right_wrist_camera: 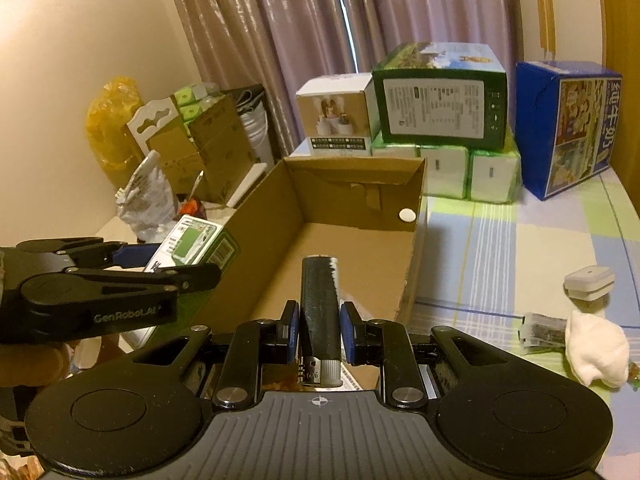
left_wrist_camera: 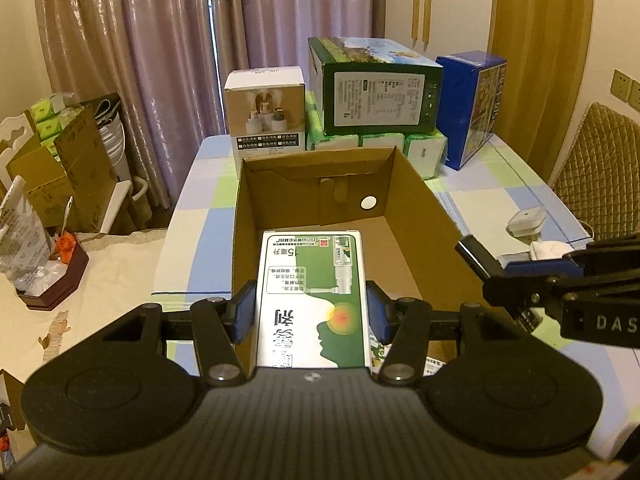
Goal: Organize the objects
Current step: 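Open the left tool to drop the medicine box while the right tool drops the lighter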
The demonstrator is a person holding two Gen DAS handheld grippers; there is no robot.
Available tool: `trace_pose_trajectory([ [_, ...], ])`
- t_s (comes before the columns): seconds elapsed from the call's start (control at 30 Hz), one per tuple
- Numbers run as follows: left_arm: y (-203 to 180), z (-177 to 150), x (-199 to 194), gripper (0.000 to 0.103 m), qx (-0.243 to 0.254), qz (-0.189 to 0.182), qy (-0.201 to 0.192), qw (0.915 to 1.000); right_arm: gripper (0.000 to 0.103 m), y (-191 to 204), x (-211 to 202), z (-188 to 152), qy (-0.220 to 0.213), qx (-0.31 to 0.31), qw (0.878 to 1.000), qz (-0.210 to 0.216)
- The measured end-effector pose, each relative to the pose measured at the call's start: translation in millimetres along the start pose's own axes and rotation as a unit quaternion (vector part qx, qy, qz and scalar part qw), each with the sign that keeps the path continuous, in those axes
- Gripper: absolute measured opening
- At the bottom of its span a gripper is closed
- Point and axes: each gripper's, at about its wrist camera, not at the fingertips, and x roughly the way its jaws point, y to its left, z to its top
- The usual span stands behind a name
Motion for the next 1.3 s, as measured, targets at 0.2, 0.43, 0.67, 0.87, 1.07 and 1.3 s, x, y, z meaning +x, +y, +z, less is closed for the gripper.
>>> trace_pose_trajectory([
  [0.2,3,-3,24,0.054,-0.011,-0.007,0.009,0.9999,0.019,-5,11,-1,0.005,0.005,1.000,-0.002],
  [0.43,11,-10,16,0.066,-0.029,0.011,-0.002,0.9995,0.019,-5,14,-7,0.009,0.010,1.000,0.002],
  [0.67,16,-17,0,0.066,-0.039,0.007,-0.002,0.9992,0.019,0,13,-6,0.007,0.012,1.000,0.007],
  [0.87,21,-21,-7,0.066,-0.043,0.014,-0.005,0.9990,0.019,2,15,0,-0.016,0.027,0.999,0.037],
  [1.07,22,-28,-13,0.066,-0.046,0.015,-0.006,0.9988,0.058,-7,5,-2,-0.036,0.053,0.997,0.036],
  [1.3,11,-36,-26,0.066,-0.058,0.006,-0.007,0.9982,0.067,-27,-23,-20,-0.036,0.078,0.996,0.013],
])
